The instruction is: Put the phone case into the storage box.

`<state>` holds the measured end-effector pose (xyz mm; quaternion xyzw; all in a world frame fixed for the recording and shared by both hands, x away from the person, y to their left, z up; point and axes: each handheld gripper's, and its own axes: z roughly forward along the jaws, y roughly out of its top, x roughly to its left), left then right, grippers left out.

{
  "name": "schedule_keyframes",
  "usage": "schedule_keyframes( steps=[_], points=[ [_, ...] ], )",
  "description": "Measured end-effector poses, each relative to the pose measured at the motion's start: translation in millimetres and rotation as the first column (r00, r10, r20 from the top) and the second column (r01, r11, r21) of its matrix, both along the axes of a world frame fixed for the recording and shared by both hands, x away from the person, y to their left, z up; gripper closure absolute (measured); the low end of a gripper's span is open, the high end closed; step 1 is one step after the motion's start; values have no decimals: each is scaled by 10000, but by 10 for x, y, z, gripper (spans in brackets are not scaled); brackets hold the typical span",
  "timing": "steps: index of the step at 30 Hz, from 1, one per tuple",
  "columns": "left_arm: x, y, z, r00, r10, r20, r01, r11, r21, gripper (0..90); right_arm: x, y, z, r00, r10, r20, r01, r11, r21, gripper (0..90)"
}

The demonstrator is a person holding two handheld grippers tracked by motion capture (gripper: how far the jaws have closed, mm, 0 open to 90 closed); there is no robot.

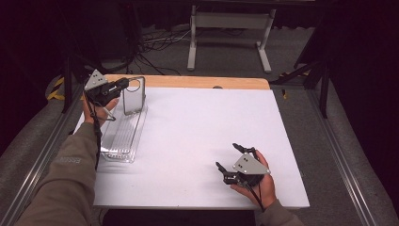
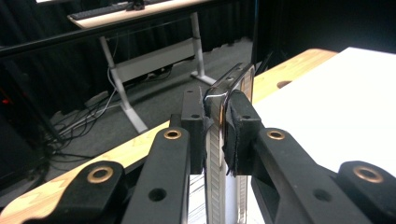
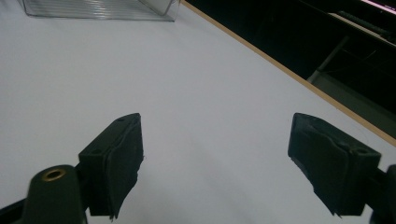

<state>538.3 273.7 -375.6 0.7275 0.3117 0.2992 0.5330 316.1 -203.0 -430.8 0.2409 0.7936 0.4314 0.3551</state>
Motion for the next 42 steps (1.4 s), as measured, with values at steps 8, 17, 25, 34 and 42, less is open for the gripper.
schedule_keyframes(
  steps=[8, 17, 25, 34, 42],
  points=[
    [31, 51, -14, 9996, 276, 13, -276, 9996, 46, 793, -1, 13, -7, 9999, 124, -85, -124, 9999, -7, 188],
    [148, 131, -16, 9977, 665, -90, -660, 9966, 502, 769, 5, 15, -15, 9998, 176, -138, -176, 9998, -5, 187],
    [245, 149, -37, 9960, 885, -141, -876, 9946, 556, 725, 10, 16, -26, 9997, 187, -154, -188, 9998, -38, 187],
    [254, 166, -48, 9939, 1094, -129, -1085, 9924, 579, 659, 11, 23, -34, 9995, 255, -201, -257, 9996, -93, 186],
    [264, 139, -54, 9924, 1217, -162, -1203, 9902, 708, 588, 4, 28, -30, 9994, 283, -202, -285, 9995, -127, 187]
  ],
)
